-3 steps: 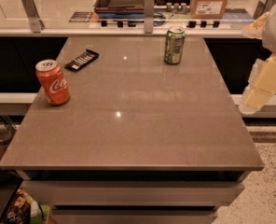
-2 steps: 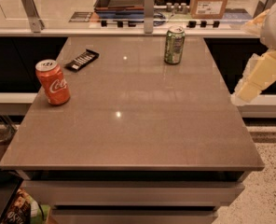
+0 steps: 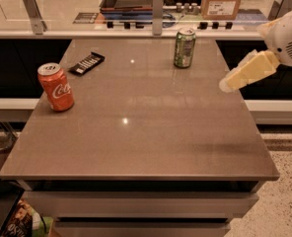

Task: Move green can near coke can

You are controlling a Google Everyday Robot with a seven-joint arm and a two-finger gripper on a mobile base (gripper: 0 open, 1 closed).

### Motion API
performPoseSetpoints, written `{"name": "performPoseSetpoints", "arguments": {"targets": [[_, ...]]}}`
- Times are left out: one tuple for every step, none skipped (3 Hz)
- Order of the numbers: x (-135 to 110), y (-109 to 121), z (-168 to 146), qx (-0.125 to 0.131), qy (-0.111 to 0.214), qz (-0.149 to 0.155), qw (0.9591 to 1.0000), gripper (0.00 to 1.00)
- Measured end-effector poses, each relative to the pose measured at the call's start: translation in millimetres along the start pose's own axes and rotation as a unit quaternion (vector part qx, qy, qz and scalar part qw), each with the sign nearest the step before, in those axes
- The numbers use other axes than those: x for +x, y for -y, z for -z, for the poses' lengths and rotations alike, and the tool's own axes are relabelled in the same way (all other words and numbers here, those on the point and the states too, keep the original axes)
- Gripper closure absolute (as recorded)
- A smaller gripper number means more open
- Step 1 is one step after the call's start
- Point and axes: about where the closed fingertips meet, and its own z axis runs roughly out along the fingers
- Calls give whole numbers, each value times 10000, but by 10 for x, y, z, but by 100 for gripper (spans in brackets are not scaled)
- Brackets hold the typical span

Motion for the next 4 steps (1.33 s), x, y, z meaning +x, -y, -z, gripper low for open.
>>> {"name": "performPoseSetpoints", "arguments": {"targets": [[-78,249,-250,291,697,-502,9959,0],[-208,497,-512,576,1297,-879,9860,0],[-445,740,-948,747,1493,-1100,9798,0],[-493,765,-1001,759,1541,-1108,9789,0]]}}
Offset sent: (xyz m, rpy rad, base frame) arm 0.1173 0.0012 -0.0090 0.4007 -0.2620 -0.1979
